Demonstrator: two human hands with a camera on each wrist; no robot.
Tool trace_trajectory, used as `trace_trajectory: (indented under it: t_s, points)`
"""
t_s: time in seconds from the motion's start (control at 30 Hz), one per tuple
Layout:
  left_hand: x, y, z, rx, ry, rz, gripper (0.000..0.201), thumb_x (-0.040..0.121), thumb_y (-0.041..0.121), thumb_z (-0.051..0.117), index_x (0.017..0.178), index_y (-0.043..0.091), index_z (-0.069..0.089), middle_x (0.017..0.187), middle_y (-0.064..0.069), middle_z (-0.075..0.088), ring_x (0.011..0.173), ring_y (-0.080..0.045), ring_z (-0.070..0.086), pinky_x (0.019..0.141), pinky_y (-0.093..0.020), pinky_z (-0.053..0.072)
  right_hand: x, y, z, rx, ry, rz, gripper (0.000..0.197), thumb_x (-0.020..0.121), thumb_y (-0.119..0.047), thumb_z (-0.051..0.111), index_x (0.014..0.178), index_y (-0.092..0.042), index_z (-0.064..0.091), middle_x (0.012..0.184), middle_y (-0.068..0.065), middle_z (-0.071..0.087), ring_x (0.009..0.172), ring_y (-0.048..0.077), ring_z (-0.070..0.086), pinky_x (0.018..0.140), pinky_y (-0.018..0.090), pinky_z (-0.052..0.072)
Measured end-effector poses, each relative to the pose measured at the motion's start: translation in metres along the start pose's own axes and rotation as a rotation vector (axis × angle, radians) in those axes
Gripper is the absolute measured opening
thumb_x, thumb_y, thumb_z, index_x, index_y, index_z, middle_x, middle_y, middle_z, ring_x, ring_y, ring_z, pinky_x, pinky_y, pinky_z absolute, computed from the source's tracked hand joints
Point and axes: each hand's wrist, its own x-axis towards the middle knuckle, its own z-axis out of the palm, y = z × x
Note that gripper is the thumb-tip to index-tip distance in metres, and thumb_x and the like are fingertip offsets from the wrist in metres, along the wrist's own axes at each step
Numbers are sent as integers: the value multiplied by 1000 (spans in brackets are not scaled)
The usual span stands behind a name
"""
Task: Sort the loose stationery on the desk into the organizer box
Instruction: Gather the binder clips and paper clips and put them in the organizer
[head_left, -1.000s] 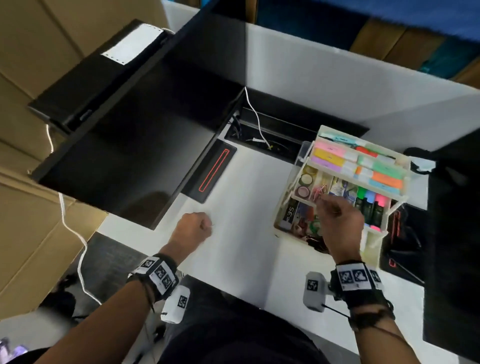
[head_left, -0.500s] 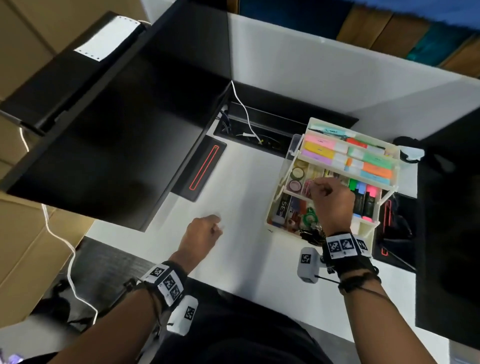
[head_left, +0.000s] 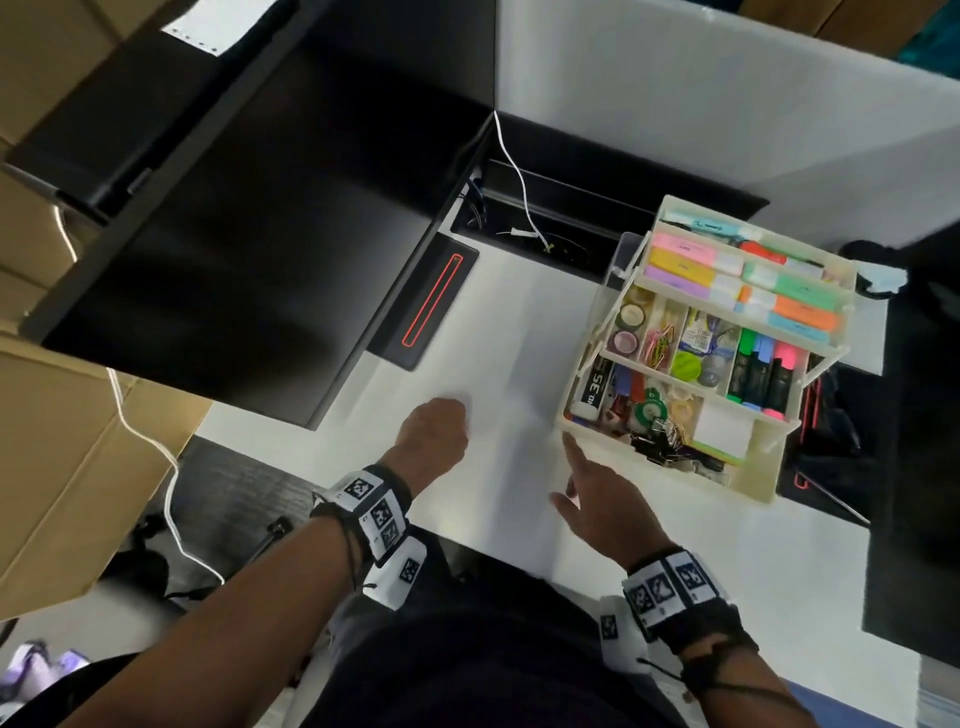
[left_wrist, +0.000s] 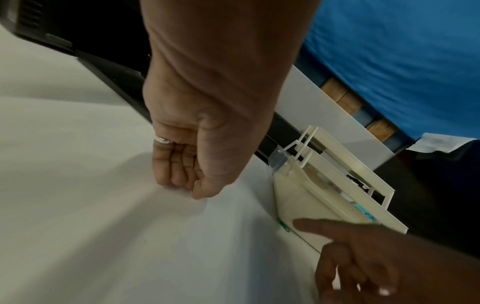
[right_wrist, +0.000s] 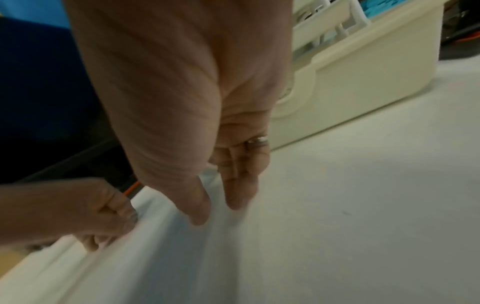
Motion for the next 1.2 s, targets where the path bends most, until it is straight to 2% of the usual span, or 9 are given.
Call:
trace_trajectory:
  t_s: [0.07, 0.23, 0.4, 0.53, 0.77, 0.93, 1.03, 1.1, 1.2]
  points:
    - [-1, 0, -2, -1, -3, 6, 26, 102, 28, 56, 115, 7, 64, 119, -14, 66, 111, -34, 65, 89, -36, 50, -1, 1, 12, -26, -35, 32, 94, 98, -44, 61, 165, -14, 2, 112, 3, 68, 98, 25, 70, 84, 41, 57]
    - [-4, -6, 2, -24, 9, 23, 25, 102, 30, 55, 109, 8, 66, 114, -12, 68, 106, -31, 66, 84, -34, 48, 8, -9, 19, -171, 44, 83, 93, 97, -48, 56, 165, -10, 5, 118, 7, 67, 99, 31, 71, 81, 42, 57]
    - [-8, -6, 3, -37, 17, 60, 25, 102, 31, 57, 108, 9, 65, 113, -10, 66, 107, -30, 64, 84, -33, 46, 7, -16, 24, -186, 107, 28, 81, 88, -36, 55, 160, -22, 20, 91, 2, 72, 76, 25, 73, 68, 38, 61]
    - [-8, -5, 7, -64, 6, 107, 23, 99, 31, 60, 105, 10, 66, 109, -9, 67, 103, -29, 65, 79, -32, 46, 8, -22, 27, -109, 85, -27, 52, 94, -37, 55, 142, -24, 41, 100, 0, 69, 86, 24, 72, 73, 39, 60]
    - [-5, -1, 10, -75, -9, 130, 27, 97, 33, 61, 111, 11, 67, 116, -8, 67, 110, -28, 64, 92, -38, 52, 36, -28, 22, 67, 176, 27, 22, 98, -32, 64, 116, -21, 69, 101, 4, 66, 88, 27, 68, 74, 40, 58]
    - [-3, 0, 14, -11, -9, 133, 20, 95, 26, 57, 107, 12, 67, 112, -8, 66, 106, -31, 65, 85, -36, 50, 49, -36, 20, -27, 142, 120, 17, 100, -31, 60, 104, -17, 66, 102, 5, 67, 92, 31, 68, 75, 38, 51]
    - [-6, 3, 15, 6, 16, 139, 19, 96, 24, 56, 107, 11, 65, 111, -9, 66, 102, -32, 66, 82, -38, 52, 52, -41, 23, -171, 138, 32, 22, 97, -26, 64, 103, -5, 63, 93, 14, 66, 78, 36, 70, 61, 38, 52]
    - [-6, 1, 17, -24, 35, 156, 19, 98, 26, 56, 108, 13, 64, 111, -8, 65, 100, -32, 67, 82, -39, 54, 52, -41, 28, -278, 154, -20, 26, 83, -18, 80, 91, 0, 63, 77, 16, 62, 59, 34, 65, 45, 34, 48]
    - [-7, -9, 15, -147, 53, 113, 13, 98, 31, 60, 101, 20, 66, 105, -2, 62, 95, -25, 67, 80, -36, 55, 49, -44, 32, -369, 205, -54, 29, 69, -8, 82, 89, 1, 63, 79, 17, 58, 60, 30, 60, 40, 32, 47]
